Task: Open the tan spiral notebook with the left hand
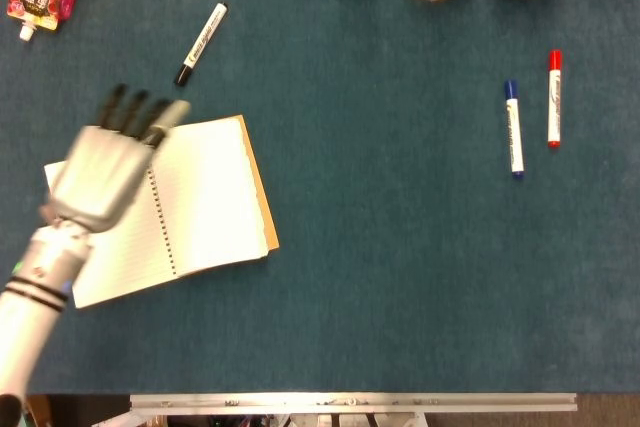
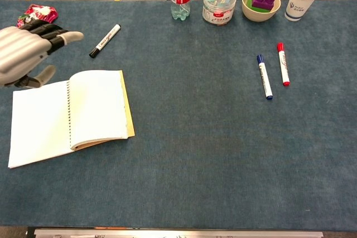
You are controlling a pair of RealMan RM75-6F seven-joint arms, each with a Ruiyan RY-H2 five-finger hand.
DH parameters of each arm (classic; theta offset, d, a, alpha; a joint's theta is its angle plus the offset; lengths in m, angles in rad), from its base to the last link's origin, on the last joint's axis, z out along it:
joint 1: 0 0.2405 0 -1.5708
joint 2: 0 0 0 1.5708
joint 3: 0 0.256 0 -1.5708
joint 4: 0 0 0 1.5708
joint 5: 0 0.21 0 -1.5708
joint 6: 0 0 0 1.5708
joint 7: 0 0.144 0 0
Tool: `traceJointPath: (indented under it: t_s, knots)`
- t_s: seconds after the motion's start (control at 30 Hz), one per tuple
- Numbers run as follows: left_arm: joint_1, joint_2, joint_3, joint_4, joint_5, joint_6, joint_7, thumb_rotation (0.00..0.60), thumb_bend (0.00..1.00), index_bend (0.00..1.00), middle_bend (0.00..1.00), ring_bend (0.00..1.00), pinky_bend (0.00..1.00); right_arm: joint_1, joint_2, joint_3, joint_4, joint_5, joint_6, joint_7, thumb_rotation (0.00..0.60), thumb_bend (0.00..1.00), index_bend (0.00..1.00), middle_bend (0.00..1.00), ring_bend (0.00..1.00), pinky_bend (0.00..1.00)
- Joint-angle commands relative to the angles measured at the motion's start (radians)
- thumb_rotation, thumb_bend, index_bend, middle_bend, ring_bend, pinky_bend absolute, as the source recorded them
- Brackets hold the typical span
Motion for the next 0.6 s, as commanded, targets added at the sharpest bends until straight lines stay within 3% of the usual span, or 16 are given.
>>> traceJointPath:
  t_s: [0.03, 0.27, 0.43, 0.6]
  knots:
    - [0.104, -0.001, -0.002, 0.085, 0.045, 0.114, -0.143, 0.6, 0.54, 0.0, 0.1, 0.06, 0.06, 0.006, 0.002, 0.003, -0.014, 0.002, -0.006, -0.016, 0.6, 0.23, 0.24, 0.27, 0.15, 0.26]
    - [0.24, -0.027, -0.026, 0.187, 0.049, 0.234, -0.327, 0.599, 0.43, 0.0, 0.1, 0.06, 0.06, 0.013, 0.01, 0.003, -0.045, -0.001, -0.011, -0.06, 0.6, 0.23, 0.24, 0.27, 0.15, 0.27]
    - [0.306, -0.036, -0.043, 0.263, 0.055, 0.262, -0.458, 0.52, 0.35, 0.0, 0.1, 0.06, 0.06, 0.018, 0.013, 0.001, -0.065, -0.007, -0.017, -0.08, 0.6, 0.23, 0.24, 0.27, 0.15, 0.27]
    - [0.365, -0.031, -0.04, 0.282, 0.079, 0.298, -0.483, 0.486, 0.34, 0.0, 0.1, 0.06, 0.06, 0.02, 0.015, 0.001, -0.077, 0.006, -0.026, -0.094, 0.6, 0.23, 0.24, 0.27, 0.15, 0.27]
